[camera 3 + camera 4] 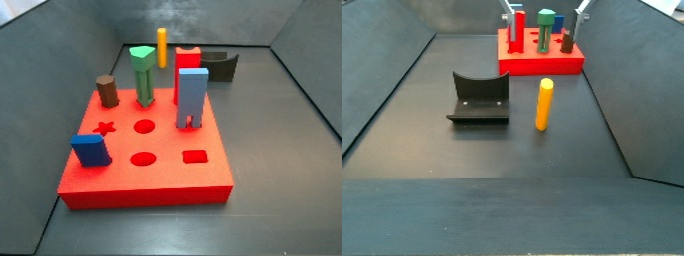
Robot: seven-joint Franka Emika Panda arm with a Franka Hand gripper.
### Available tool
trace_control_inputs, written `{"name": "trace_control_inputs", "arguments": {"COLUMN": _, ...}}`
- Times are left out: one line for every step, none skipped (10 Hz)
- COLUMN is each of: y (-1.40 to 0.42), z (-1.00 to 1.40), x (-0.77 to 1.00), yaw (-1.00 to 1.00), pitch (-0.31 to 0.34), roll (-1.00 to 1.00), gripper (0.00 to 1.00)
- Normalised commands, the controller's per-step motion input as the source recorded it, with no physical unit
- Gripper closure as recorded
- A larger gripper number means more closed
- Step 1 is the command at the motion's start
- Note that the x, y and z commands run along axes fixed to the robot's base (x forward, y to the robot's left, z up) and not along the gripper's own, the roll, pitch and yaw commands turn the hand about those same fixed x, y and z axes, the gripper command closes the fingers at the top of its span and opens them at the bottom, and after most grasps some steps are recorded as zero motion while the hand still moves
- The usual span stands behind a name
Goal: Pick up the oval object. Move up. Move to above the board. Insert the oval object.
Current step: Pick up the oval object.
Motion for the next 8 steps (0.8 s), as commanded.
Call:
{"name": "trace_control_inputs", "arguments": {"y": 0.0, "z": -0.45, "x": -0.36, "yaw": -0.5, "pitch": -0.28, "roll": 0.17, "gripper": 0.0}}
{"name": "trace_control_inputs", "arguments": {"y": 0.1, "z": -0.7, "x": -0.59, "yaw": -0.28, "pitch": -0.237, "roll": 0.08, "gripper": 0.0}}
{"name": "trace_control_inputs", "arguments": {"y": 0.07, "z": -0.88, "x": -0.7, "yaw": -0.19, "pitch": -0.211, "roll": 0.0, "gripper": 0.0}}
{"name": "trace_control_inputs", "arguments": {"y": 0.08, "z": -0.8, "x": -0.06, "yaw": -0.02, "pitch": -0.23, "roll": -0.02, "gripper": 0.0}}
{"name": "trace_control_inputs", "arguments": {"y": 0.19, "z": -0.53, "x": 0.39, "yaw": 0.0, "pitch": -0.009, "roll": -0.06, "gripper": 0.0}}
{"name": "trace_control_inputs", "arguments": {"y": 0.13, "z": -0.14, "x": 0.43, "yaw": 0.0, "pitch": 0.061, "roll": -0.1, "gripper": 0.0}}
{"name": "trace_control_inputs", "arguments": {"y": 0.12, "z": -0.07, "x": 0.44, "yaw": 0.0, "pitch": 0.081, "roll": -0.14, "gripper": 0.0}}
{"name": "trace_control_inputs", "arguments": {"y": 0.04, "z": -0.43, "x": 0.06, "yaw": 0.0, "pitch": -0.066, "roll": -0.12, "gripper": 0.0}}
